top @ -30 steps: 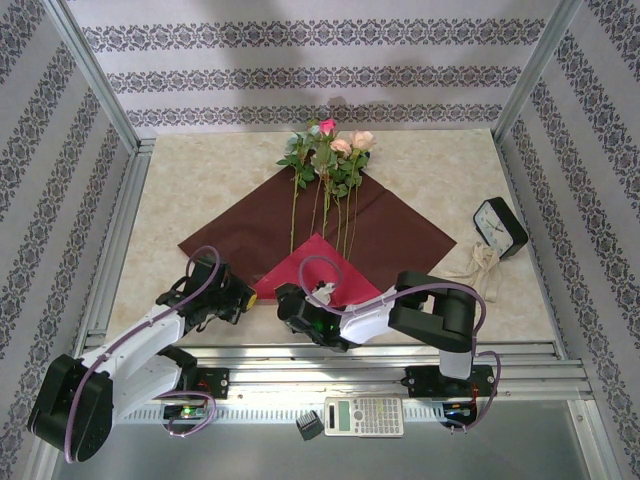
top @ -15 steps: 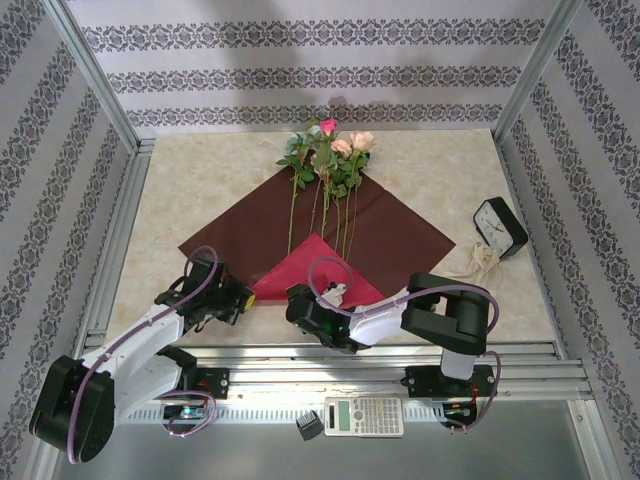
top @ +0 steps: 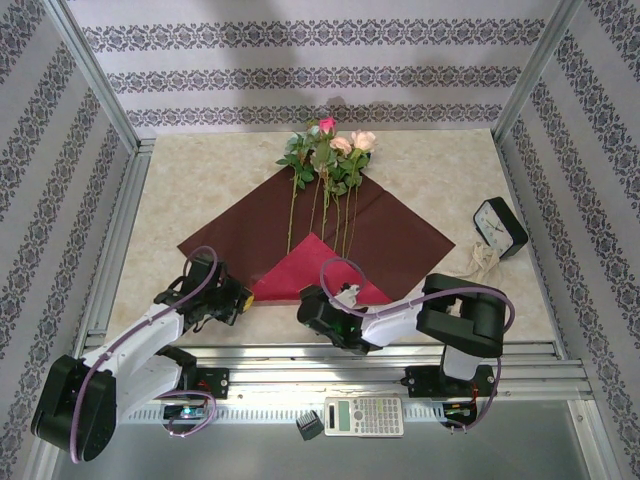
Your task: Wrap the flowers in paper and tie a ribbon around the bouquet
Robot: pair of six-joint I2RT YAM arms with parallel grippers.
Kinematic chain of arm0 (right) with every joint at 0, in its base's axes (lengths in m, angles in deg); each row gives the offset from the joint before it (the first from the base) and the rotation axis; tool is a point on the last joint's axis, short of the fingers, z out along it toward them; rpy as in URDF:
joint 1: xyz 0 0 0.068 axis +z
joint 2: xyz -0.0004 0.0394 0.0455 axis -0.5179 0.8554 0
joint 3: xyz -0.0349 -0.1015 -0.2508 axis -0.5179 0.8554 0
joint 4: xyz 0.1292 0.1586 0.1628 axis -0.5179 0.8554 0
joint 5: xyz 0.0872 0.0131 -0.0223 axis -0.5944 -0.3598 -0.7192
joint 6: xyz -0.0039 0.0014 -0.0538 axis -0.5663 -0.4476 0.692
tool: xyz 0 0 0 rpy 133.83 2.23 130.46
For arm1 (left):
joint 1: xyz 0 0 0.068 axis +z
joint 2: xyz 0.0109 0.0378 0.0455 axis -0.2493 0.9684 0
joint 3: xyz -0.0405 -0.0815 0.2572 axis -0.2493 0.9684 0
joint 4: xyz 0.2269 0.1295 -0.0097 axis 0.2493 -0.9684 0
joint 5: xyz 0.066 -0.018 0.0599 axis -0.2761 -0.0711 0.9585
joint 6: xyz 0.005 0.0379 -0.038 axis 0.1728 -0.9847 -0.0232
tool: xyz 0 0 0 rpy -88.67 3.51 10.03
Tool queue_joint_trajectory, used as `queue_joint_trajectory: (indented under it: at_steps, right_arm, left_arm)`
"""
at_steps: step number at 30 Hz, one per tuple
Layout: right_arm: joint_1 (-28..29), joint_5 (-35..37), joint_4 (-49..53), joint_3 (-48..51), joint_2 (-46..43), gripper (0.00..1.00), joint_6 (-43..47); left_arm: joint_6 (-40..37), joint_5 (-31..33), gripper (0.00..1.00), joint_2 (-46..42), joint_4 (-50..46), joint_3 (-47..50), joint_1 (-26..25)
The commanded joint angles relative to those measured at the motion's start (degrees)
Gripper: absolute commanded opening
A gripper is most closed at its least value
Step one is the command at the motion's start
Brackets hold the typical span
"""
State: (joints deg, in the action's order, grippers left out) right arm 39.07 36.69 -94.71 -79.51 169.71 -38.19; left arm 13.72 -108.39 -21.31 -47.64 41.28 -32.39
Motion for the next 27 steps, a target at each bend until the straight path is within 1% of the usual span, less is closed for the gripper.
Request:
queue_joint_trajectory:
  at_steps: [1,3,5,6,7,8,11,12,13,14,16,17,19,20,21,23,24,27]
  right_arm:
    - [-1.34,2.60,4.07,2.06,-2.07,0.41,-6.75]
    - [-1.74,2.75,4.25,3.04,-2.75,0.38,-6.26]
    - [-2.25,2.83,4.45,4.19,-3.62,0.29,-5.73]
    - [-2.43,2.88,4.19,4.62,-3.75,0.22,-5.47]
    - [-2.80,2.90,3.73,5.22,-4.10,0.07,-5.06]
    - [-2.88,3.07,3.72,5.55,-4.61,0.01,-4.90]
    - [-3.20,3.33,4.63,6.07,-6.07,0.00,-4.13]
    - [-3.22,3.19,5.18,6.11,-6.55,0.04,-4.12]
    - [-3.20,3.08,5.99,6.20,-7.33,0.12,-4.33]
    - [-3.33,3.00,6.90,6.27,-7.96,0.24,-4.38]
    - [-3.44,2.81,8.26,6.53,-8.95,0.36,-4.54]
    - [-3.69,2.72,8.77,6.84,-9.44,0.38,-4.48]
    - [-4.20,2.43,8.44,7.89,-9.99,0.37,-4.19]
    - [-4.50,2.26,8.11,8.47,-10.25,0.34,-4.05]
    - [-4.79,2.27,7.87,8.93,-10.46,0.29,-3.72]
    - [-5.25,2.36,8.02,9.66,-11.25,0.02,-3.17]
    - [-5.36,2.45,8.37,9.84,-11.57,0.00,-3.14]
    - [-5.85,2.81,9.11,10.37,-13.15,0.00,-2.24]
  left_arm:
    - [-1.78,0.69,0.00,0.06,-2.97,-0.92,0.90]
    - [-1.87,0.71,0.00,-0.01,-3.17,-0.93,1.04]
    - [-1.96,0.57,0.00,-0.04,-3.31,-1.02,1.13]
    - [-2.05,0.59,0.00,-0.07,-3.43,-1.02,1.17]
    - [-2.12,0.65,0.00,-0.11,-3.56,-1.10,1.24]
    - [-2.23,0.65,0.00,-0.11,-3.73,-1.10,1.18]
    - [-2.23,0.70,0.00,-0.28,-3.94,-1.10,1.34]
    - [-2.29,0.62,0.00,-0.30,-4.04,-1.10,1.41]
    - [-2.31,0.59,0.00,-0.37,-4.05,-1.10,1.35]
    - [-2.33,0.64,0.00,-0.39,-4.13,-1.10,1.37]
    - [-2.37,0.67,0.00,-0.42,-4.18,-1.02,1.41]
    - [-2.34,0.70,0.00,-0.38,-4.06,-1.03,1.40]
    - [-2.31,0.65,0.00,-0.46,-4.18,-0.93,1.38]
    - [-2.35,0.69,0.00,-0.55,-4.18,-0.97,1.37]
    - [-2.33,0.66,0.00,-0.67,-4.27,-0.93,1.42]
    - [-2.43,0.82,0.00,-0.85,-4.53,-0.93,1.42]
    - [-2.33,0.80,0.00,-0.97,-4.58,-0.84,1.36]
    - [-2.31,0.91,0.00,-1.21,-4.84,-0.66,1.47]
